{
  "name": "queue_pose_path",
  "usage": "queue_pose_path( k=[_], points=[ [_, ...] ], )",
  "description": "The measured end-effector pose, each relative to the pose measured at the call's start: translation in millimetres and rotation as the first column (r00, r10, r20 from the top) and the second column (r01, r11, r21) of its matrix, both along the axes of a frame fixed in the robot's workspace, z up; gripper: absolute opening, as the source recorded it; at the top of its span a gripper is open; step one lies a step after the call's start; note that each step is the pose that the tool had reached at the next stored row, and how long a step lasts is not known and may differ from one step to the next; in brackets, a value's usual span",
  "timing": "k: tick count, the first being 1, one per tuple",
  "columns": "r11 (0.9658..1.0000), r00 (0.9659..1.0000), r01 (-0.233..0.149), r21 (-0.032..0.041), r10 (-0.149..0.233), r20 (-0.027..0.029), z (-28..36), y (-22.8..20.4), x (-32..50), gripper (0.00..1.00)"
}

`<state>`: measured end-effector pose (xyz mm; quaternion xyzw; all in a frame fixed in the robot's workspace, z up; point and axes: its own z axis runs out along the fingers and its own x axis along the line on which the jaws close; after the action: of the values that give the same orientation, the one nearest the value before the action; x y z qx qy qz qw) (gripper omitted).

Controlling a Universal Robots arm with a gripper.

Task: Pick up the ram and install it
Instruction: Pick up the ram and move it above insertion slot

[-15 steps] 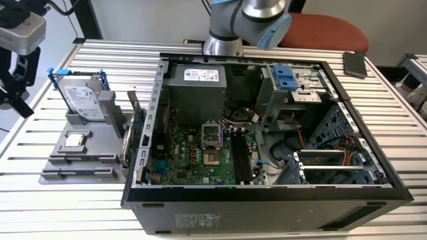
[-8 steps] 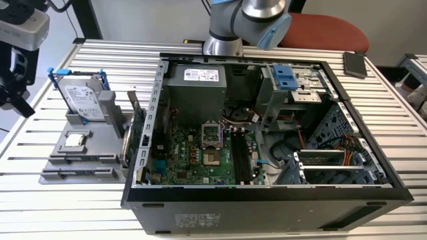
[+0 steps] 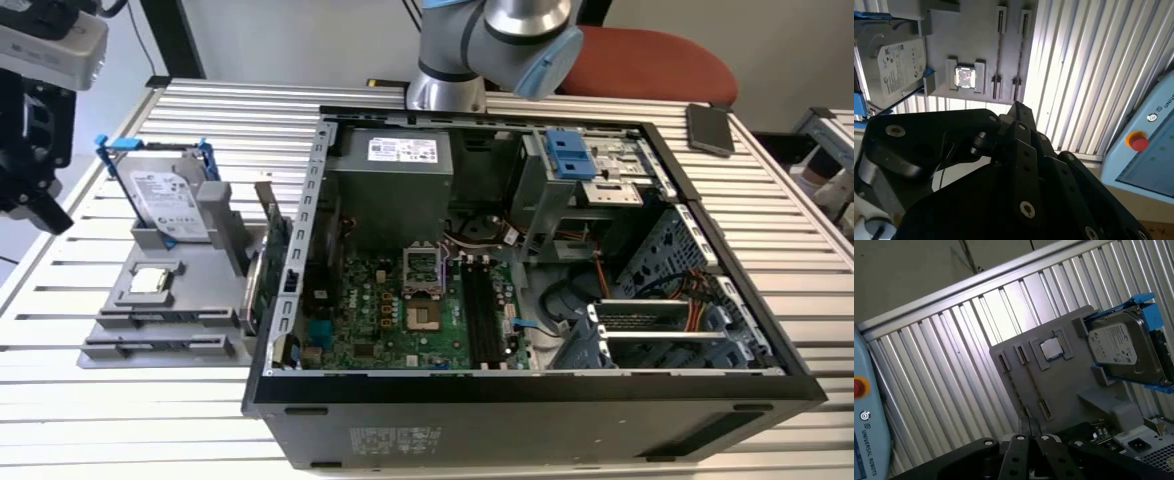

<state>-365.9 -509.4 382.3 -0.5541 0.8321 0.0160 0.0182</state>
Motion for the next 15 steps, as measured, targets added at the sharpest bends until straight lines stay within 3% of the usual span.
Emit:
queue_pose_path(
  k=[4, 8, 13, 15],
  points=[
    [0.9985, 0.9985, -0.055, -0.0001, 0.055, -0.0001, 0.1, 0.0, 1.6, 0.00],
    [0.9939, 0.9939, -0.110, 0.0001, 0.110, 0.0001, -0.1, 0.0, 3.1, 0.00],
    [0.9841, 0.9841, -0.178, 0.0000, 0.178, 0.0000, -0.1, 0.0, 5.0, 0.00],
    [0.9785, 0.9785, -0.206, 0.0000, 0.206, 0.0000, -0.2, 0.0, 5.6, 0.00]
  ],
)
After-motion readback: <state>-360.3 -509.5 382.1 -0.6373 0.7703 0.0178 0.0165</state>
